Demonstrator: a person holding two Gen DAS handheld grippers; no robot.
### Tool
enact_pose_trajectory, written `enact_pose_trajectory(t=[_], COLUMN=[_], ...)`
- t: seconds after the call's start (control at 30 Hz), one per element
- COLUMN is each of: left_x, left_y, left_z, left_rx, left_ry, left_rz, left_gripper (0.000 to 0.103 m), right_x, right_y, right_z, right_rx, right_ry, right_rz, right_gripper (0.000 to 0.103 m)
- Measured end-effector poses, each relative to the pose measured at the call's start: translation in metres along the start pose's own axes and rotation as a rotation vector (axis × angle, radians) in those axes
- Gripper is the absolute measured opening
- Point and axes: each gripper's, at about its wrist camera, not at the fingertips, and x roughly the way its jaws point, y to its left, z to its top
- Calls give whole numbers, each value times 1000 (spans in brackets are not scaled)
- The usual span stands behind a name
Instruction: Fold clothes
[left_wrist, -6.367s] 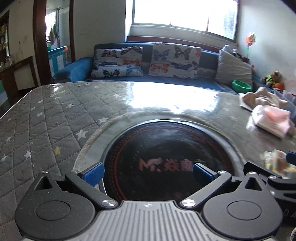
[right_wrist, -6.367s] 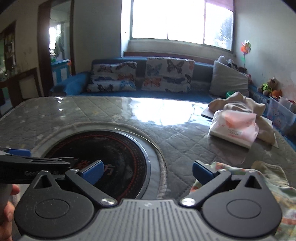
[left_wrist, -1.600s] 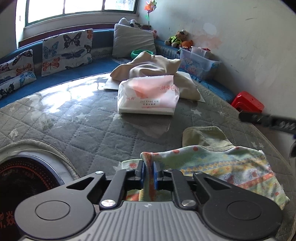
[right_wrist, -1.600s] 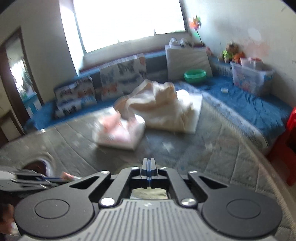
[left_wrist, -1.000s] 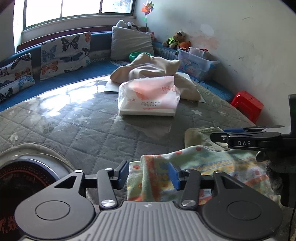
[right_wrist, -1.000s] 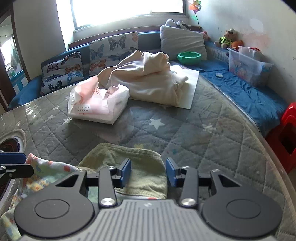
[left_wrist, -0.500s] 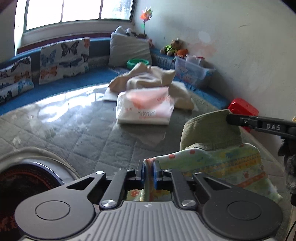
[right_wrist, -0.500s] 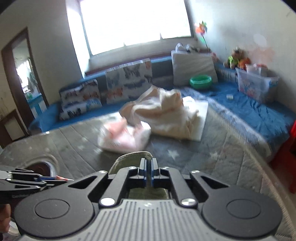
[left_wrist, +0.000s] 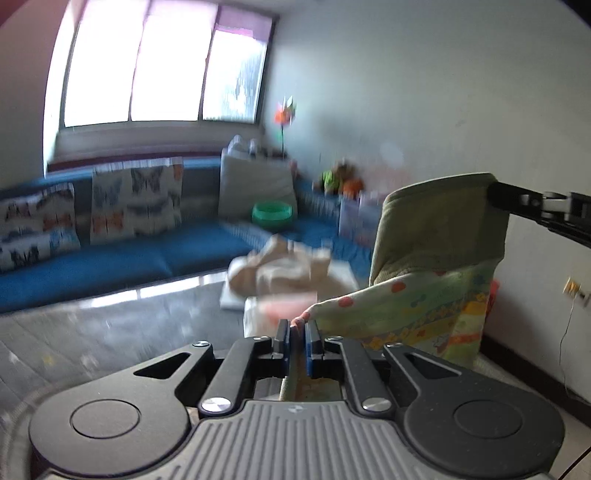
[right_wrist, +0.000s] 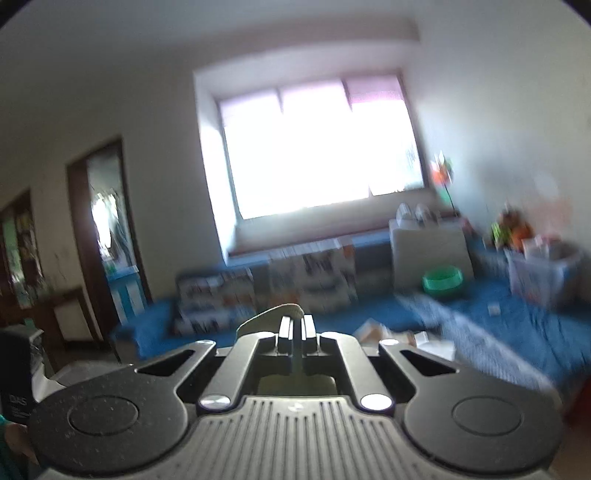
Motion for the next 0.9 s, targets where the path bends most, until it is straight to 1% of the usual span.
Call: enact_pose_trajectory(t=[0.07,0.17,0.3,0.37,0.4,0.47,0.6,0.7,0.77,0.83,0.9], left_x=[-15,-37,-66,-76,-84,-87,-86,-87,-90,-96,-104], left_y=[2,4,7,8,7,6,8,12,16,21,30], left_z=[1,3,5,5,7,9,20,27,31,32,25], left_rx=[10,25,45,52,58,67,60,44,39,37,35], left_ry=[-18,-45,-80,-88,-92,-98,-111,-123,-130,-137,-135], left_rz=[3,7,12,11,9,23,53,73,82,88,101], left_gripper=[9,9,9,9,9,9,9,8,8,8,9], right_x=[-21,-46,-67,-76,-76,-76,-53,-44,-49,-57,-71], right_y=[17,37,54,63,66,72,78,80,86,96,116], right_z=[15,19,10,9,11,16,21,24,25,27,28], right_rx=[-46,-101,-147,-162,-168,-180,-199,-183,-172,-190,-226], right_ry=[-46,-56,-32,-35,-37,-41,-17,-30,-55,-75,-91], right_rz=[46,81,79,76,73,68,28,12,34,68,127], right_gripper=[3,3,3,3,3,3,3,3,3,3,3])
